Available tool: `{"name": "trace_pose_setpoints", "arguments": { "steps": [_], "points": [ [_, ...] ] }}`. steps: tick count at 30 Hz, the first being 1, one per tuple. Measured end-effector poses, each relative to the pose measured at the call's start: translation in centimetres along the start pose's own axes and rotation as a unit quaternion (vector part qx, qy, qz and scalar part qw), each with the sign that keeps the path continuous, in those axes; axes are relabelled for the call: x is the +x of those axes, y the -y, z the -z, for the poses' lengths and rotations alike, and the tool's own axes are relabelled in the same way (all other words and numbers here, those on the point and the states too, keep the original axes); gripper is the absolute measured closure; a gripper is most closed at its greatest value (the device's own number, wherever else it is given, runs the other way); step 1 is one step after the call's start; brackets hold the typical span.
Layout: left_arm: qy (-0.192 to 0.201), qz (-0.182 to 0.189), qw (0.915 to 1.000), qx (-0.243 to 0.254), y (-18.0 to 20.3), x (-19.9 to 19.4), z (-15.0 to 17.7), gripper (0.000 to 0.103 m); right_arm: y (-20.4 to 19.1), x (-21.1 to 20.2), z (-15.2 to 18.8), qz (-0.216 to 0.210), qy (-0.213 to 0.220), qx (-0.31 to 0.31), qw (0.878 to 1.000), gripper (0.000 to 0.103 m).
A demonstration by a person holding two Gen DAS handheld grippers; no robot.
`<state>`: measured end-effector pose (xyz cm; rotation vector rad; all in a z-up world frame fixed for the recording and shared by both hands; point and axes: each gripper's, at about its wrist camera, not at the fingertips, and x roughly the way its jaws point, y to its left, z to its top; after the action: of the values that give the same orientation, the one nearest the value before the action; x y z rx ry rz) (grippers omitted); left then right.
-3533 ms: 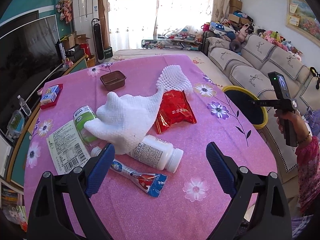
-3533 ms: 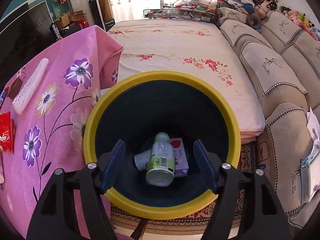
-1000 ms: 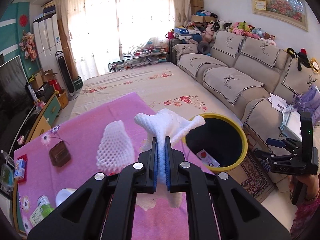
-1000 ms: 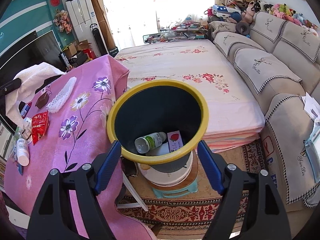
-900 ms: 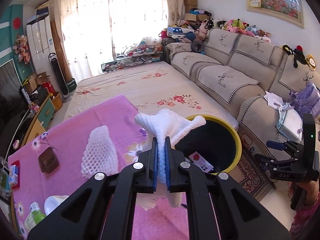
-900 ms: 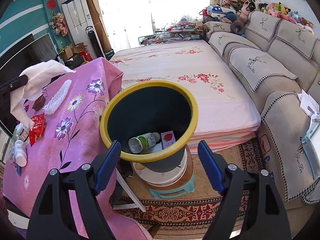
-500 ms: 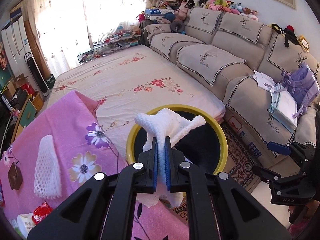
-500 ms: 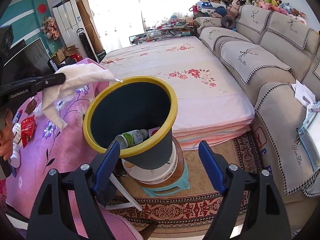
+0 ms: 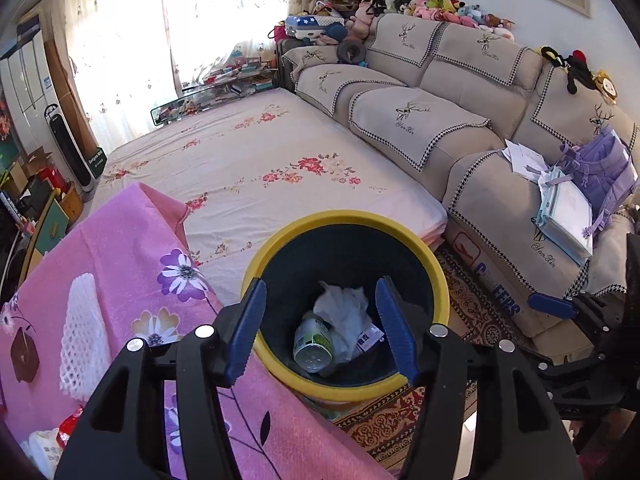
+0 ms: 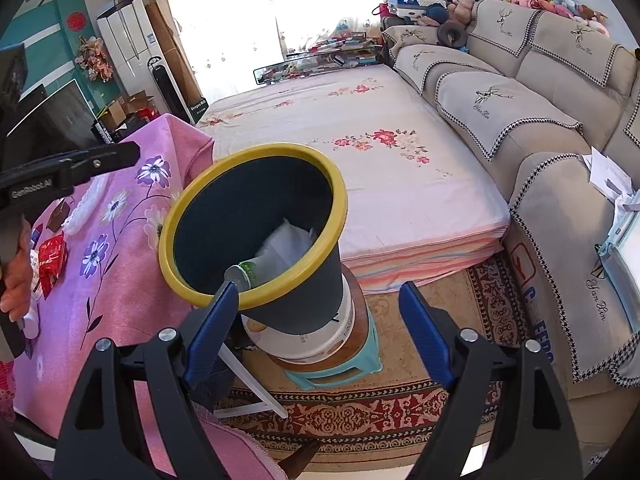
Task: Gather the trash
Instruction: 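Carry the wet wipe over the yellow bin and open the left gripper, then grasp the red snack bag with the right gripper and lift it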
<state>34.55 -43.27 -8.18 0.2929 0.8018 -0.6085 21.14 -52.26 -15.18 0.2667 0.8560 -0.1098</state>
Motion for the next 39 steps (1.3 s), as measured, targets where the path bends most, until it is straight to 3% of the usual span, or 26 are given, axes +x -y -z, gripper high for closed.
{"name": "trace_pose_setpoints", "arguments": {
  "steps": [9, 12, 20, 24, 30, 39],
  "points": [
    [0.042, -0.036, 0.9981, -0.026, -6.2, -9.4, 3.9, 0.039, -5.5, 0.3, -0.4, -0.023, -0.009, -0.049, 0.998, 0.025],
    [0.052, -0.050, 0.9955, -0.061, -10.0, -12.2, 5.9, 0.028, -8.7, 0.3, -0.6, -0.039, -0.011, -0.075, 0.996, 0.024],
    [0.080, -0.135, 0.9751, -0.156, -21.6, -18.7, 13.1, 0.012, -20.0, 0.8, -0.5, -0.094, -0.025, -0.169, 0.981, 0.023],
    [0.081, -0.162, 0.9632, -0.199, -26.4, -20.4, 16.8, 0.012, -25.6, 1.5, -0.2, -0.119, -0.030, -0.210, 0.970, 0.021],
    [0.080, -0.199, 0.9505, -0.225, -30.6, -21.5, 20.8, 0.008, -32.6, 3.1, 0.3, -0.147, -0.040, -0.251, 0.956, 0.021],
    [0.090, -0.221, 0.9371, -0.255, -34.8, -21.6, 24.1, 0.006, -37.0, 5.1, 0.2, -0.150, -0.048, -0.270, 0.950, 0.021]
  ]
}}
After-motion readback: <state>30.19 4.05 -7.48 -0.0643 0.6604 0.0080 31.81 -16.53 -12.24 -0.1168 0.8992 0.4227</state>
